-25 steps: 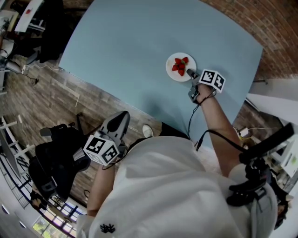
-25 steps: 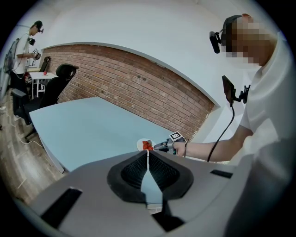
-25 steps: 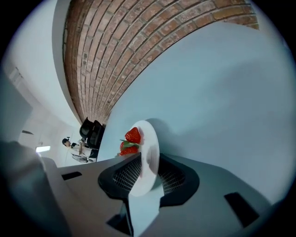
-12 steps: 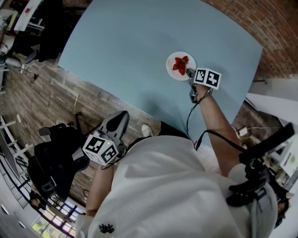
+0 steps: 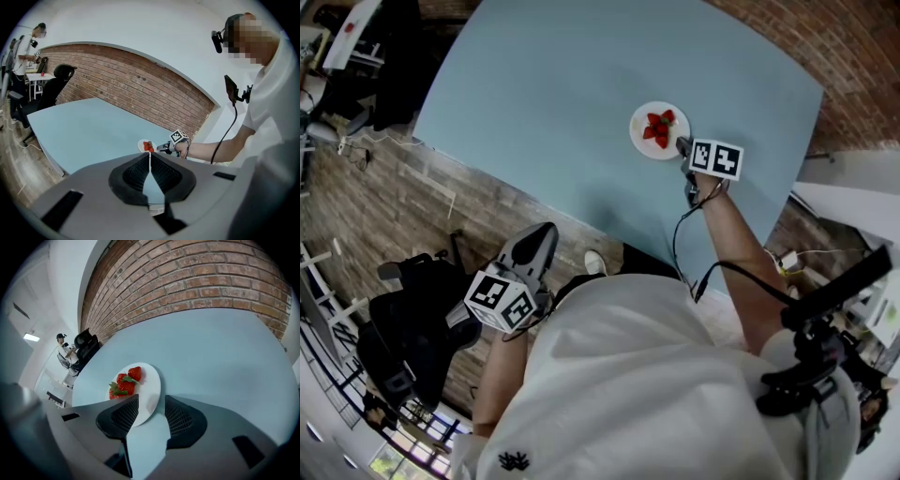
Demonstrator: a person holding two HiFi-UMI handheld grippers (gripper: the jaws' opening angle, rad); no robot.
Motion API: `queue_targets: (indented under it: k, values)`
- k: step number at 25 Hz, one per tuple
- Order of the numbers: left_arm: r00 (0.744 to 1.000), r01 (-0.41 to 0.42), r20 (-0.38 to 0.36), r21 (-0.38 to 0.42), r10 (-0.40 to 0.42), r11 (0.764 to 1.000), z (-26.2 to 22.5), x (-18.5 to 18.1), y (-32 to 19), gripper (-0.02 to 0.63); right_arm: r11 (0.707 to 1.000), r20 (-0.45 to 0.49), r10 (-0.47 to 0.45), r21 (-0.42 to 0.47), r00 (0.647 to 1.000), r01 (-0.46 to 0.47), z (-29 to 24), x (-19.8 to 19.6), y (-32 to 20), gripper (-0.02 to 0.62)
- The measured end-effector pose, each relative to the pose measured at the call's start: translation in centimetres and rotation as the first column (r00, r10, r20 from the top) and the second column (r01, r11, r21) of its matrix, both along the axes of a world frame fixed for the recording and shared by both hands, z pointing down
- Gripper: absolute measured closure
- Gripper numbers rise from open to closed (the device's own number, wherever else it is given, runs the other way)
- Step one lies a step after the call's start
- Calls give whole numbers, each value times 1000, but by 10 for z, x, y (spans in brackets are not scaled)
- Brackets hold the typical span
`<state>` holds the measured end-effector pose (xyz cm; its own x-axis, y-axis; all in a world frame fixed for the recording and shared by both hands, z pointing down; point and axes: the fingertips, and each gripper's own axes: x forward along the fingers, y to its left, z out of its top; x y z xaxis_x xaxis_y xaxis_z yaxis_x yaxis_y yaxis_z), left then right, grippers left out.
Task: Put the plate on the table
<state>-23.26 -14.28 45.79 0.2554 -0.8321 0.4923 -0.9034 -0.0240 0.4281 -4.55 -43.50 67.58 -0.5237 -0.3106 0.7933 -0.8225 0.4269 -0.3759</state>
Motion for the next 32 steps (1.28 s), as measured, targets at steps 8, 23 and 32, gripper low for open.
queue_targets:
  k: [8,23,32]
  values:
    - [998,-58,-5,40,58,997,-3,3,11,593,996,19,-11,92,1000,9,-33,9,29,433]
    - [973,-229,-11,127,232,965,-8,14,85,593,955,12,-76,287,997,69,-124,39,193,434]
    - [954,-296,0,118,299,948,13,23,147,594,882,1,-225,426,974,203,-171,34,308,588]
